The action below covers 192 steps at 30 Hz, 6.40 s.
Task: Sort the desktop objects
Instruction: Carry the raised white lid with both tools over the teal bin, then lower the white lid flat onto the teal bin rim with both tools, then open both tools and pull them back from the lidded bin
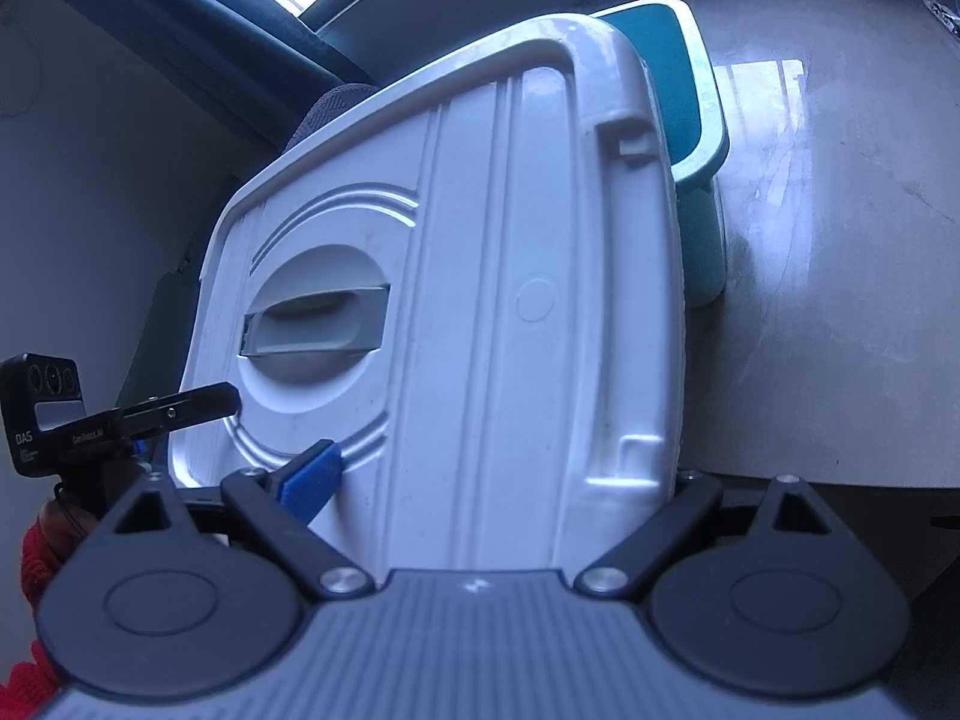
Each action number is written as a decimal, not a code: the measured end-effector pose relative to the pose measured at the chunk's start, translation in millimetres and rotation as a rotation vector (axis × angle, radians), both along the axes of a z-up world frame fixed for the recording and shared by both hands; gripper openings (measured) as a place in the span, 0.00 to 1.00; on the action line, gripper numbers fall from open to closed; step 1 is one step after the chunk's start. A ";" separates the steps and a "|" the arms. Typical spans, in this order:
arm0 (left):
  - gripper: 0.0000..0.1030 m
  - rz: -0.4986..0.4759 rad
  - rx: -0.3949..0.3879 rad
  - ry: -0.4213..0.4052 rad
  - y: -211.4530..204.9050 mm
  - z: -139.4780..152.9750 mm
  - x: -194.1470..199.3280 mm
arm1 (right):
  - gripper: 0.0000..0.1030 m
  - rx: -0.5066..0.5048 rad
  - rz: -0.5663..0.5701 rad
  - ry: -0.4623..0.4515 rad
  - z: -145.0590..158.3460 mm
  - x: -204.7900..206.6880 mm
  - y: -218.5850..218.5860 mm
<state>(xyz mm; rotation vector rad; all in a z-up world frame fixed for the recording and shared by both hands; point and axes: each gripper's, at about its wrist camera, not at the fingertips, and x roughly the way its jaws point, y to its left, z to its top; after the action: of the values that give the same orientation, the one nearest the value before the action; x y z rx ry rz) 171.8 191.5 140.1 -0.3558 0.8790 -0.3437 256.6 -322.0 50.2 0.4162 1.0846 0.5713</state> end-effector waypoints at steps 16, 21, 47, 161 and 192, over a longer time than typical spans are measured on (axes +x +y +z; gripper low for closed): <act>1.00 0.029 0.023 0.004 -22.0 12.1 63.3 | 0.90 0.020 0.030 -0.001 -29.0 93.2 -14.6; 1.00 0.031 0.023 0.002 -21.5 16.7 81.0 | 0.90 0.020 0.032 -0.007 -30.0 109.9 19.0; 1.00 -0.018 0.014 0.019 11.6 7.3 206.9 | 0.91 0.018 -0.026 -0.008 27.7 139.9 95.6; 0.91 0.034 0.214 0.129 -6.1 -29.4 255.6 | 0.74 -0.490 -0.145 -0.010 62.1 134.8 153.6; 0.92 0.206 0.513 -0.345 -86.2 -4.2 16.6 | 0.76 -0.427 -0.188 -0.375 66.3 -53.2 183.1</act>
<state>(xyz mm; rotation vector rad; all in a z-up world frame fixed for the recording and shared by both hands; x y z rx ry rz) 188.4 105.3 136.0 0.0898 0.5573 0.0200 203.4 -138.9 116.6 0.0309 0.7675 0.2254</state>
